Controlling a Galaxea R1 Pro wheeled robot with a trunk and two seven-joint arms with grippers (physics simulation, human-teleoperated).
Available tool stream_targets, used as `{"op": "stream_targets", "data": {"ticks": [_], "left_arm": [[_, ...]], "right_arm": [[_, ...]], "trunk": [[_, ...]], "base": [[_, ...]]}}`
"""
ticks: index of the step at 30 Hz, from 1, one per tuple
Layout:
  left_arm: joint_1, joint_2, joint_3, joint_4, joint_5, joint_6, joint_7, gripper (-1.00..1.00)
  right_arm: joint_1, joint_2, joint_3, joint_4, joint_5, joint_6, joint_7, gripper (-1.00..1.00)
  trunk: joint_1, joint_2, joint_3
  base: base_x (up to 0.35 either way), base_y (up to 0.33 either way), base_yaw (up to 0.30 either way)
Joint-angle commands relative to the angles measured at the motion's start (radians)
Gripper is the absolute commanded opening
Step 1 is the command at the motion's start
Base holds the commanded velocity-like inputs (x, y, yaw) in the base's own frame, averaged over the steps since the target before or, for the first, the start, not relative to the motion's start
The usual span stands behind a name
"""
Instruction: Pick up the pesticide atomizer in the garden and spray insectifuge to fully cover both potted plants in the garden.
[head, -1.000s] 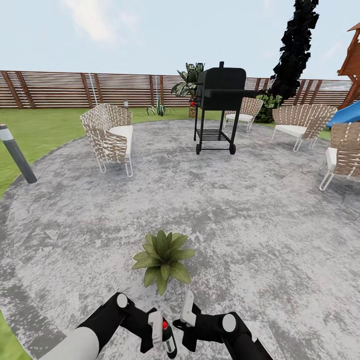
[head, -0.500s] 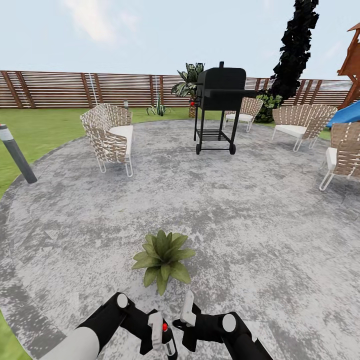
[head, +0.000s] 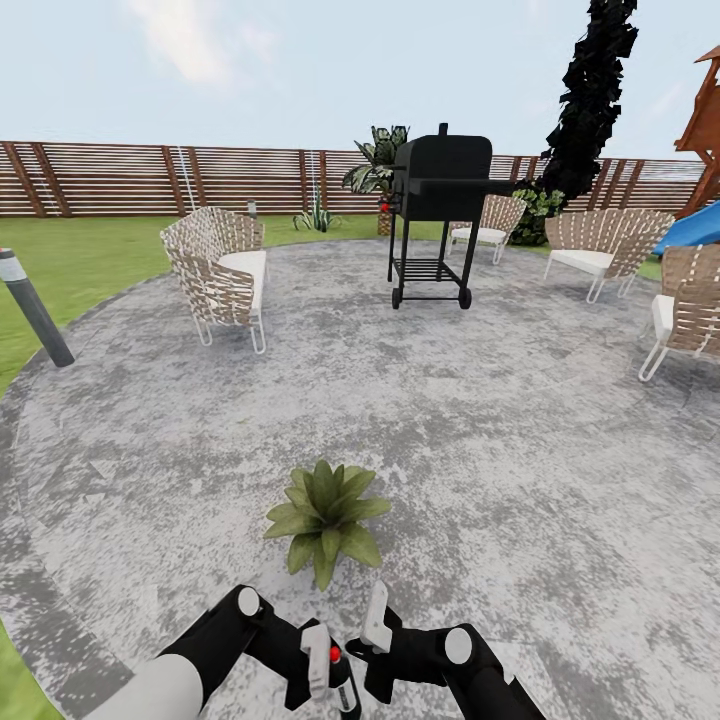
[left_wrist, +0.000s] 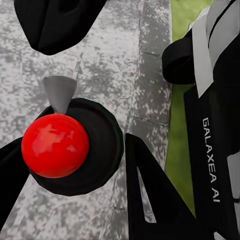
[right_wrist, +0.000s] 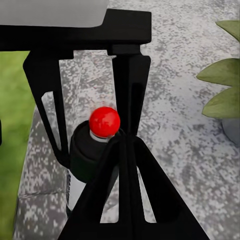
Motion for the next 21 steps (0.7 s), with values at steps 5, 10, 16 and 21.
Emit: {"op": "stream_targets", "data": {"ticks": [5,10,16,21], "left_arm": [[-0.001,-0.003,0.001,-0.002,-0.006,-0.010,-0.001,-1.00],[-0.001,-0.002,-0.001,-0.003,0.022,-0.011,-0.001,-1.00],[-0.001,-0.002,-0.001,-0.003,0.032,-0.012,-0.001,-1.00],[-0.001,-0.002,-0.001,-0.003,0.033,-0.012,-0.001,-1.00]], "right_arm": [[0.000,0.000,-0.001,-0.001,0.010,-0.007,0.002,-1.00],[0.000,0.000,-0.001,-0.001,0.010,-0.007,0.001,-1.00],[0.000,0.000,-0.001,-0.001,0.010,-0.007,0.002,-1.00],[0.000,0.000,-0.001,-0.001,0.010,-0.007,0.002,-1.00]], "trunk": [[0.000,0.000,-0.001],[0.000,0.000,-0.001],[0.000,0.000,-0.001],[0.000,0.000,-0.001]], "base": [[0.000,0.000,0.000],[0.000,0.000,0.000],[0.000,0.000,0.000],[0.000,0.000,0.000]]}}
